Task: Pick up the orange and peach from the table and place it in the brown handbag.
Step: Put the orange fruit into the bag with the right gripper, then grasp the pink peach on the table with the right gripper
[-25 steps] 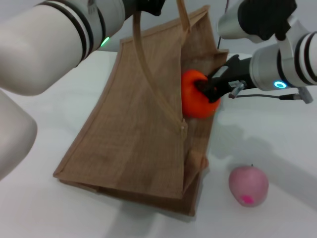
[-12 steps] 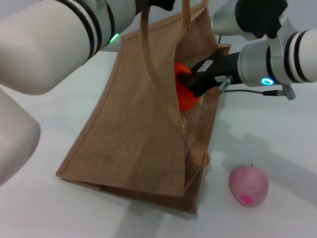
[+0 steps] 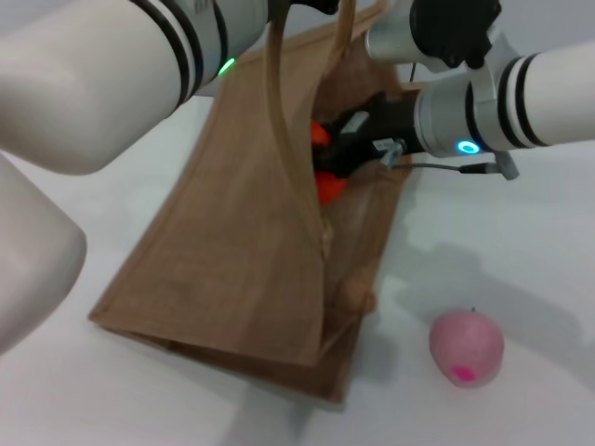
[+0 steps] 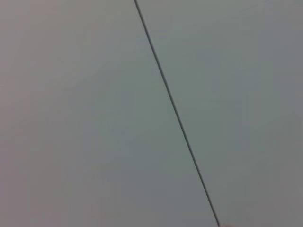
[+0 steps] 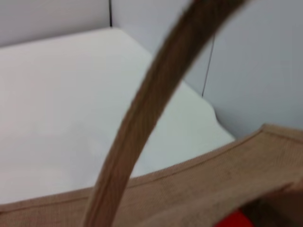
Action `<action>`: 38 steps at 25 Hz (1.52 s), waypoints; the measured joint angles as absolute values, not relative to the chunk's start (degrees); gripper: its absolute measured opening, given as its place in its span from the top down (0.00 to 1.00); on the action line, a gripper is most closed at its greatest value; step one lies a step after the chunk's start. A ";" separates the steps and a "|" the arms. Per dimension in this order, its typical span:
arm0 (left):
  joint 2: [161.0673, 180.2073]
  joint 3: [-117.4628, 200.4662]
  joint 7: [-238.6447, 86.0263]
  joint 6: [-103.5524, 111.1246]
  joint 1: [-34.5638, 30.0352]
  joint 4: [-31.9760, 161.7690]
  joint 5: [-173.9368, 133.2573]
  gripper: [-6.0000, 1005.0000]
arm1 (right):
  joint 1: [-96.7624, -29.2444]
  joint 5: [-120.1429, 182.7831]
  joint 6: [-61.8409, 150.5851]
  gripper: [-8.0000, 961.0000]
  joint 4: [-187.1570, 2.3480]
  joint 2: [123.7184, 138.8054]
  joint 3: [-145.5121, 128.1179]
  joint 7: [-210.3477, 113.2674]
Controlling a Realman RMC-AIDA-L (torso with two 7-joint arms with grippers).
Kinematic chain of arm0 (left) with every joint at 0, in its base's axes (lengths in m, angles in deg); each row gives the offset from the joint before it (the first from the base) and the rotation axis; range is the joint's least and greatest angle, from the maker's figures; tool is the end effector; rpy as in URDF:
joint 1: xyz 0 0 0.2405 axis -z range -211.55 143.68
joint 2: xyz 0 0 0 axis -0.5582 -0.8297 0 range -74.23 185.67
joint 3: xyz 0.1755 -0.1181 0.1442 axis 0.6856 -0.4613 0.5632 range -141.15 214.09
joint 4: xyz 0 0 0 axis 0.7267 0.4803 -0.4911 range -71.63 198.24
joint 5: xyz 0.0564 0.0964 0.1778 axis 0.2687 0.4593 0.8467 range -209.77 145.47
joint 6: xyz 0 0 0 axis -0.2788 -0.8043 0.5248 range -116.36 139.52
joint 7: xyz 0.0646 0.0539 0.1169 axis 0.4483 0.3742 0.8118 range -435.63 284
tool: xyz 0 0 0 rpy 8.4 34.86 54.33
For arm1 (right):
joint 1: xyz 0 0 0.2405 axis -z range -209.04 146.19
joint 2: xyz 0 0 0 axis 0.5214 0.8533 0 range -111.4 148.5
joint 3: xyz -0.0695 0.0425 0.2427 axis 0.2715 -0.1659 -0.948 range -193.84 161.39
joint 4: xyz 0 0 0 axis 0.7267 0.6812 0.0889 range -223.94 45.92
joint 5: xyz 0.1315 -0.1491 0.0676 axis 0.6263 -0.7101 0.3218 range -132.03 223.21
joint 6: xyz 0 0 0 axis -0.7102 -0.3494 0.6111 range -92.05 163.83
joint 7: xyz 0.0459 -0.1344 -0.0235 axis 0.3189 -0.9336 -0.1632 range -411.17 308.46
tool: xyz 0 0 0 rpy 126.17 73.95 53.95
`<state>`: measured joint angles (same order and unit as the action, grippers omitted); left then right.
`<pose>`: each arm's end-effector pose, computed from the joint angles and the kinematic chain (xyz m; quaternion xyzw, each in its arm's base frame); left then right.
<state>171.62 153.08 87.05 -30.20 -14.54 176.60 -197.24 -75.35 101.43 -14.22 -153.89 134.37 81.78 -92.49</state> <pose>-0.0305 0.3335 0.0339 -0.8212 -0.1032 -0.1666 0.5359 0.0853 0.4046 -0.0638 -0.9631 0.1569 0.0337 0.2162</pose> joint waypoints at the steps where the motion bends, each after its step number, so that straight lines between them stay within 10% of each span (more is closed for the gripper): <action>1: 171.66 153.26 87.05 -30.20 -14.49 176.63 -197.15 0.87 | -75.35 102.06 -13.20 0.83 -153.81 134.38 82.06 -92.88; 7: 171.66 153.42 87.05 -30.18 -14.55 176.78 -196.54 0.87 | -75.37 102.69 -11.85 0.45 -154.06 134.34 81.91 -93.19; 18: 171.80 152.76 87.04 -30.41 -15.76 176.67 -195.00 0.87 | -74.99 101.03 -14.86 0.21 -153.60 134.02 80.70 -92.46; 38: 171.72 149.57 86.90 -32.08 -17.10 174.41 -193.49 0.87 | -63.36 76.72 -47.17 0.21 -182.85 134.36 75.37 -73.77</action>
